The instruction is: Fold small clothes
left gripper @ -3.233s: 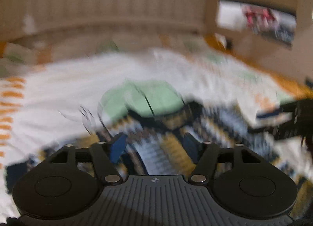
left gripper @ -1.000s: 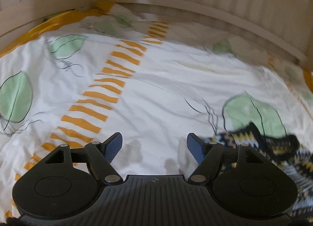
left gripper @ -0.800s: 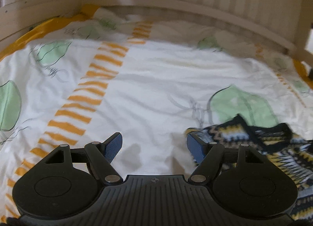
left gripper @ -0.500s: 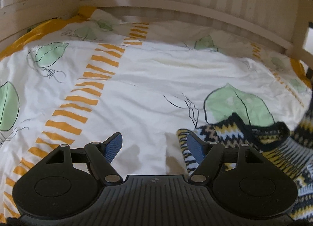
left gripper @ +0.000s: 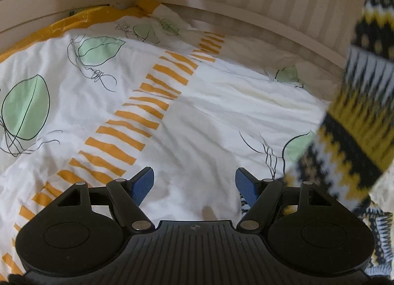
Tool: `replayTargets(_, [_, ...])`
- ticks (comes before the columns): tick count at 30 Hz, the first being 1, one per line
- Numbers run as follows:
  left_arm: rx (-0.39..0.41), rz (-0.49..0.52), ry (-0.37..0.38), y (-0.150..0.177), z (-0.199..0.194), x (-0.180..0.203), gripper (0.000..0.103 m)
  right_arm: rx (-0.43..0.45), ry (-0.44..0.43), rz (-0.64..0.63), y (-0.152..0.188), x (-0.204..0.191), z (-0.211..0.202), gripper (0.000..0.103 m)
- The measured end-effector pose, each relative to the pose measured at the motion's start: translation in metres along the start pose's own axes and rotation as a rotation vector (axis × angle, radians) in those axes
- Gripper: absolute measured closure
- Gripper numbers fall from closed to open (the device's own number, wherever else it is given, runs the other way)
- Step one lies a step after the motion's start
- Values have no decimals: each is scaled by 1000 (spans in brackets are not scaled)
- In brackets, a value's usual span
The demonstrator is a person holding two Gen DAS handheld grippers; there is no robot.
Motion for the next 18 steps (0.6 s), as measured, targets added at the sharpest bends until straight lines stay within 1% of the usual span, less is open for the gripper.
replayTargets(2, [6,-4,5,-1,-2,0,32,9,-5,-9,-5,-7,-4,92])
replayTargets(4, [12,-3,7,-1,-3,1,32,15,8,-13,-7,-3,-7,92])
replayTargets(8, [3,11,14,0,-1,5,32,16,80,-36,2,28,-18,92])
replayTargets(10, [-5,23,17,2,1,8,32,2,129,-23,11,52,-26,92])
replayTargets(13, [-15,47,23,5,4,14,31,-25,217,12,35,102,-38,92])
replayTargets(16, [-31,86,25,10,10,23,31,-86,305,67,75,158,-46,92])
replayTargets(18, [-44,115,29,14,14,31,31,-136,348,98,105,188,-47,92])
Point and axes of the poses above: each gripper's, at about its wrist camera, not at the fingertips, and z roughly the way its jaws point, x to its right, y to its underside, the point moved 10 cm from there along z, roughly the way its jaws point, and after that the axes turned 14 degrees about y, right-handed, at the moved point
